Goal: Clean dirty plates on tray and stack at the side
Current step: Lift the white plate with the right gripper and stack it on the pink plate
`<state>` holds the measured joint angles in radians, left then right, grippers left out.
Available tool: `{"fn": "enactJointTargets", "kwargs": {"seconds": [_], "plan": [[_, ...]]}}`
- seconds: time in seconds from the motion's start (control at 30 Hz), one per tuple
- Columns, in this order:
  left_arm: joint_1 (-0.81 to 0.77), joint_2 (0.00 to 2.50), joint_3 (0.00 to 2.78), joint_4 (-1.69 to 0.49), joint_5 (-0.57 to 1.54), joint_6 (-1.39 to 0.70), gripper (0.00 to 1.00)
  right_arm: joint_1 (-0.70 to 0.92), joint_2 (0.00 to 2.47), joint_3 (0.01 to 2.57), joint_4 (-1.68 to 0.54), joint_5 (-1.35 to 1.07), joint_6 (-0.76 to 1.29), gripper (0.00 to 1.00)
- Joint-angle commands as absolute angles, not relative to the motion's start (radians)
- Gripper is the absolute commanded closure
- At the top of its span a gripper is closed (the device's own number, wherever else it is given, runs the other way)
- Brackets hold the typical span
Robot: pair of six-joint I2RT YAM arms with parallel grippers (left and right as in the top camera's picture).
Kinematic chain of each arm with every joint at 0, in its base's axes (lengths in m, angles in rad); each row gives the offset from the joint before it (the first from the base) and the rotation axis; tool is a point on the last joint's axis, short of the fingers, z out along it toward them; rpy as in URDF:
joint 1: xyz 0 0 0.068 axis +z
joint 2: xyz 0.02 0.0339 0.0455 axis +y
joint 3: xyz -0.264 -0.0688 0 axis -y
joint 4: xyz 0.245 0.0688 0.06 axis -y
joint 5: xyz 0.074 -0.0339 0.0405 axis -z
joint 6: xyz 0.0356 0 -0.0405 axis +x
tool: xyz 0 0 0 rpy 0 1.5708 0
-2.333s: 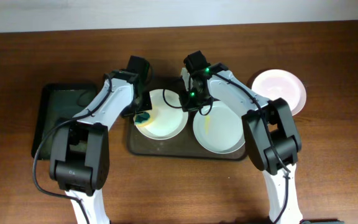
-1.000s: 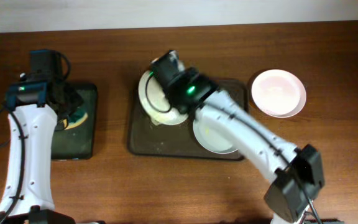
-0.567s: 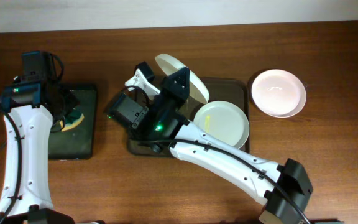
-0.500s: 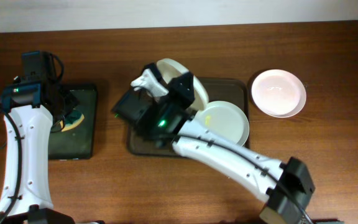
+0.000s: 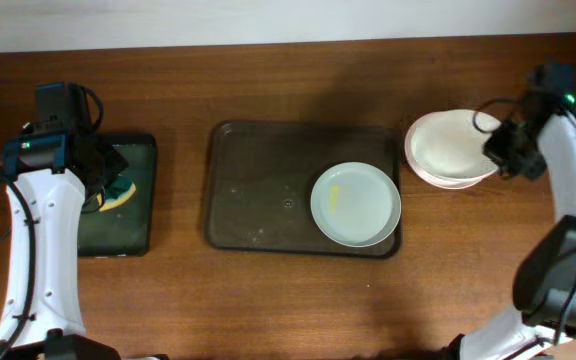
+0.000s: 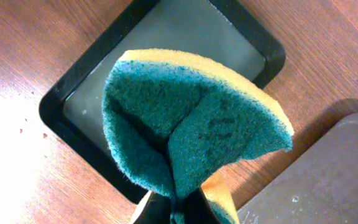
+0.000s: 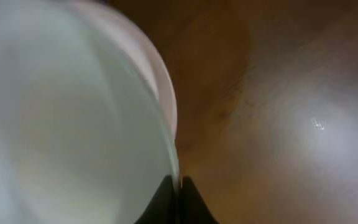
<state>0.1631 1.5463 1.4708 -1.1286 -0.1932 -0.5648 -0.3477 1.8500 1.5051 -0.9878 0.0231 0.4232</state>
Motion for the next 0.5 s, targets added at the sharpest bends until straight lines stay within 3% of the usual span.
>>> {"fn": "enactJointTargets", "kwargs": {"seconds": [0.0,0.07,0.1,0.13,0.17,0.37,0.47], "plan": [[0.164,1.539,1.467,-1.118,-0.194,-0.549,1.00,-0.415,1.832,1.391,-0.857,-0.245,0.284,0.96],[0.164,1.539,1.467,-1.116,-0.194,-0.549,1.00,-0.406,1.840,1.355,-0.787,-0.248,0.284,0.94],[0.164,1.539,1.467,-1.116,-0.194,-0.549,1.00,-0.398,1.841,1.351,-0.765,-0.247,0.284,0.79],[0.164,1.539,1.467,-1.116,-0.194,-0.549,1.00,-0.390,1.841,1.351,-0.752,-0.247,0.284,0.55],[0.164,1.539,1.467,-1.116,-0.194,-0.549,1.00,-0.385,1.841,1.351,-0.746,-0.247,0.284,0.50],[0.164,1.539,1.467,-1.116,-0.194,-0.549,1.00,-0.358,1.647,1.354,-0.830,-0.253,0.285,0.48],[0.164,1.539,1.467,-1.115,-0.194,-0.549,1.00,-0.170,1.494,1.343,-0.968,-0.205,0.284,0.47]]}}
